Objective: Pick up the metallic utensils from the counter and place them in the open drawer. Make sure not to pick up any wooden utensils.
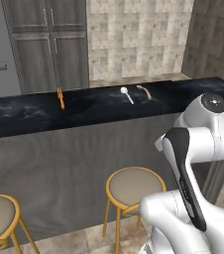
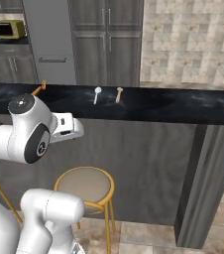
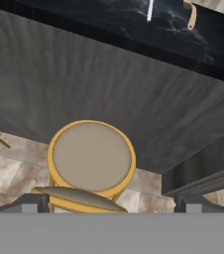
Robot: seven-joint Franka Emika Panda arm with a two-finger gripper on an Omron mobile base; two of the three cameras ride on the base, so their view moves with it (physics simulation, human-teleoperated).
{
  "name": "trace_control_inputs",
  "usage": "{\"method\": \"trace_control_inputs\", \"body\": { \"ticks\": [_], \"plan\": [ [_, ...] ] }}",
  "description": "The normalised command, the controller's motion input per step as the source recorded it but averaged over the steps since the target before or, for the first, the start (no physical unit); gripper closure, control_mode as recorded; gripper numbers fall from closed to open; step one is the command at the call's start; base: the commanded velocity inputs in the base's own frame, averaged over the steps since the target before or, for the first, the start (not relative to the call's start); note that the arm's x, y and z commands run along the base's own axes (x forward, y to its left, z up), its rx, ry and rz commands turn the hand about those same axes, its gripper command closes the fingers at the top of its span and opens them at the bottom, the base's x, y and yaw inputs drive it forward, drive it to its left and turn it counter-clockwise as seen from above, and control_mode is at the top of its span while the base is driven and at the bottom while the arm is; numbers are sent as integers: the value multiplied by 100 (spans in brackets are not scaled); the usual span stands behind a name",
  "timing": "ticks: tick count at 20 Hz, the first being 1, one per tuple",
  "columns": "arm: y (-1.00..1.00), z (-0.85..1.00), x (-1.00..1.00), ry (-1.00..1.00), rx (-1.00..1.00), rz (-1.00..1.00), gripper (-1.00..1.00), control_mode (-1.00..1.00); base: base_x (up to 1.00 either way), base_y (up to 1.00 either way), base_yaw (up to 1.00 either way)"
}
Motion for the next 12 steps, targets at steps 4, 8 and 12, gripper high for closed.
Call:
{"method": "trace_control_inputs", "body": {
  "ticks": [4,8,12],
  "plan": [
    [0,0,0,0,0,0,-100,100,93,6,-2],
    [0,0,0,0,0,0,-100,100,43,0,-1],
    [0,0,0,0,0,0,-100,100,0,0,0]
  ]
}}
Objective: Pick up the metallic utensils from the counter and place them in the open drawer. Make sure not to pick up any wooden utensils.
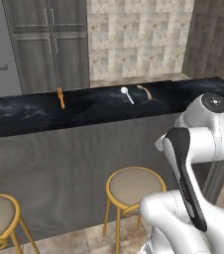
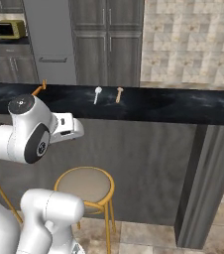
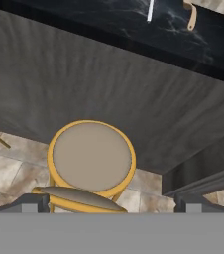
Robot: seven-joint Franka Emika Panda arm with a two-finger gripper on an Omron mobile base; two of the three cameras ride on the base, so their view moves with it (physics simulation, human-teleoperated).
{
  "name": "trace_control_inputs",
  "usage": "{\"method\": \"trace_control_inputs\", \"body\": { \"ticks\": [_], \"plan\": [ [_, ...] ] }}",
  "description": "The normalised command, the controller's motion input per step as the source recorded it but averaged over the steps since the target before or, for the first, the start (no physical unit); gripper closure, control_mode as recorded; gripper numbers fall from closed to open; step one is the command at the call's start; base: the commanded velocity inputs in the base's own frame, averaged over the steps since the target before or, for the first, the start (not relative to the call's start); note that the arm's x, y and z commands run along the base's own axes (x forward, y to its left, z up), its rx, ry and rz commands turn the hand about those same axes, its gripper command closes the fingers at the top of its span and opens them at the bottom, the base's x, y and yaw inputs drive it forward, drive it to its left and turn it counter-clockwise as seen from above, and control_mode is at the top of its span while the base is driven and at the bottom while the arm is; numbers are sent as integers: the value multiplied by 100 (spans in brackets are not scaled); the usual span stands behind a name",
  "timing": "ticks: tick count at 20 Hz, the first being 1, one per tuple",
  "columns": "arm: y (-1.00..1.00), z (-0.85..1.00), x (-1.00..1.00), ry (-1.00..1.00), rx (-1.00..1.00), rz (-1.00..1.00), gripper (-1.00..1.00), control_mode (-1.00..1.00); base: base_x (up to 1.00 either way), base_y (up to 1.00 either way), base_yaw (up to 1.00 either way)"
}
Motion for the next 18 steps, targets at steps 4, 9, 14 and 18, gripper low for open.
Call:
{"method": "trace_control_inputs", "body": {
  "ticks": [4,9,14,18],
  "plan": [
    [0,0,0,0,0,0,-100,100,0,13,0],
    [3,20,0,0,0,0,-100,-100,0,6,0],
    [0,51,0,-1,-1,-1,-100,-100,0,0,0],
    [0,47,8,0,-1,-3,-100,-100,0,0,0]
  ]
}}
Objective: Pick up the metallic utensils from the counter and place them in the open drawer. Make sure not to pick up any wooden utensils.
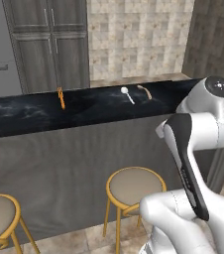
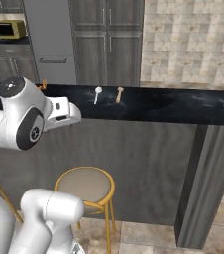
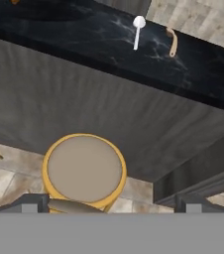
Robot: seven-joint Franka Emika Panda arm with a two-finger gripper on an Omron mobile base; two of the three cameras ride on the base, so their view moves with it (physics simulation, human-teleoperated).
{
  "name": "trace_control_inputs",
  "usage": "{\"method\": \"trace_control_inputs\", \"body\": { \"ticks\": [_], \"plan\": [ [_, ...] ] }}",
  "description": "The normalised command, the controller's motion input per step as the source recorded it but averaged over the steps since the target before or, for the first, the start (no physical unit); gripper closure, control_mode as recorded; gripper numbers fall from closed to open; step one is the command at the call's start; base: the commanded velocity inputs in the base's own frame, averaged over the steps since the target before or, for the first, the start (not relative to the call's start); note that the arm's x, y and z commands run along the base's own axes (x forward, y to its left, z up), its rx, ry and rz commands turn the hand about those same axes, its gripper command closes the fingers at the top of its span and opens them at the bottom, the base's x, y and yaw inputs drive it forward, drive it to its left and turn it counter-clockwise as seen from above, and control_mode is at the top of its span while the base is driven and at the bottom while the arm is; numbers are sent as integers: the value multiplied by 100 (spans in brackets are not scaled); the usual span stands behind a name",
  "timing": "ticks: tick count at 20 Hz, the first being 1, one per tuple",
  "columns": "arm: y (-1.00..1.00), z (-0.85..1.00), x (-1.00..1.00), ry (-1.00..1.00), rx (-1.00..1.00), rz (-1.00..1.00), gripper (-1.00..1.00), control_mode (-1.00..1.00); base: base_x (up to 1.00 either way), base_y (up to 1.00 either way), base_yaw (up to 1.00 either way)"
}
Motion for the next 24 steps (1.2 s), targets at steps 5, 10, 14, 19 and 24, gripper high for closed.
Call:
{"method": "trace_control_inputs", "body": {
  "ticks": [5,10,14,19,24],
  "plan": [
    [0,11,71,9,0,-1,-100,-100,0,0,0],
    [1,0,81,0,0,0,-100,-100,0,0,0],
    [9,0,79,0,0,-1,-100,-100,0,0,0],
    [9,0,68,0,0,0,-100,-100,0,0,0],
    [8,0,61,0,0,0,-100,-100,0,0,0]
  ]
}}
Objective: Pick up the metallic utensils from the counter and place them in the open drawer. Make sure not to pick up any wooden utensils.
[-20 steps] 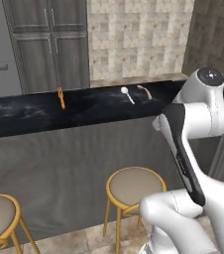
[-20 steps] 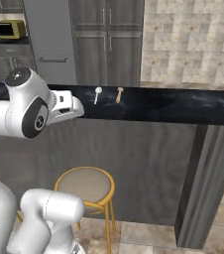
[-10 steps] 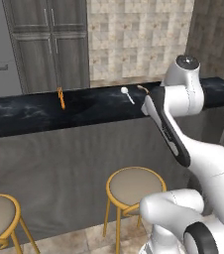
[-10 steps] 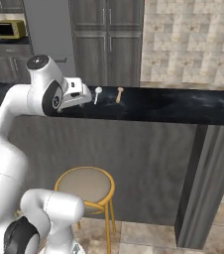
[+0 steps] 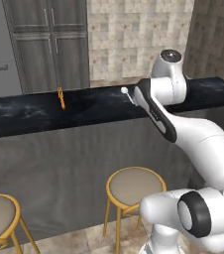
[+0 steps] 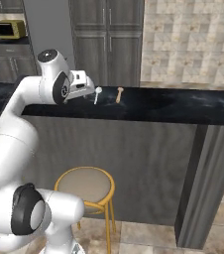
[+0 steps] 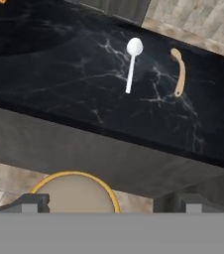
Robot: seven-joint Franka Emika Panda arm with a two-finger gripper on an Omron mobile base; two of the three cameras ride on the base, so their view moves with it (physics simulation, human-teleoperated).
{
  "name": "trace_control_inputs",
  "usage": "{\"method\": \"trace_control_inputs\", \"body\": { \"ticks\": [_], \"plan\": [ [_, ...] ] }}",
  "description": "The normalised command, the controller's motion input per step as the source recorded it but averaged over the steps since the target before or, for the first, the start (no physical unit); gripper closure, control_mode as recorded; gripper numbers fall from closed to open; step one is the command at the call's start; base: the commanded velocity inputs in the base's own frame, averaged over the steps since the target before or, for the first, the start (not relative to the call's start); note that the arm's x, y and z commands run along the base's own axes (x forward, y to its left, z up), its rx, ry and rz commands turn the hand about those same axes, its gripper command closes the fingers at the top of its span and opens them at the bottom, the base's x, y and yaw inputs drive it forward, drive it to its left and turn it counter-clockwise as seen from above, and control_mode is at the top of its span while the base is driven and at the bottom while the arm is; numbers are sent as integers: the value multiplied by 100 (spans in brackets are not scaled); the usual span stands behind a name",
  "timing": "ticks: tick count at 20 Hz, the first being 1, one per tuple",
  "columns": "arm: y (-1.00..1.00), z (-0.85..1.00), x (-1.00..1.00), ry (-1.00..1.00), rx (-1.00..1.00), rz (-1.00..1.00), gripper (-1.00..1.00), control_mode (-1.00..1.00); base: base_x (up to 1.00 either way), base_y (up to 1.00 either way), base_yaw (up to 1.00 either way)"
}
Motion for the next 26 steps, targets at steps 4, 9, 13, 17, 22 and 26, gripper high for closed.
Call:
{"method": "trace_control_inputs", "body": {
  "ticks": [4,9,13,17,22,26],
  "plan": [
    [1,-4,45,0,0,-2,-100,-100,0,0,0],
    [0,-6,40,0,0,-4,-100,-100,0,0,0],
    [0,-7,33,0,0,-3,-100,-100,0,0,0],
    [0,-13,29,0,6,-2,-100,-100,0,0,0],
    [0,-15,31,4,12,-1,-100,-100,0,0,0],
    [0,-19,33,4,11,0,-100,-100,0,0,0]
  ]
}}
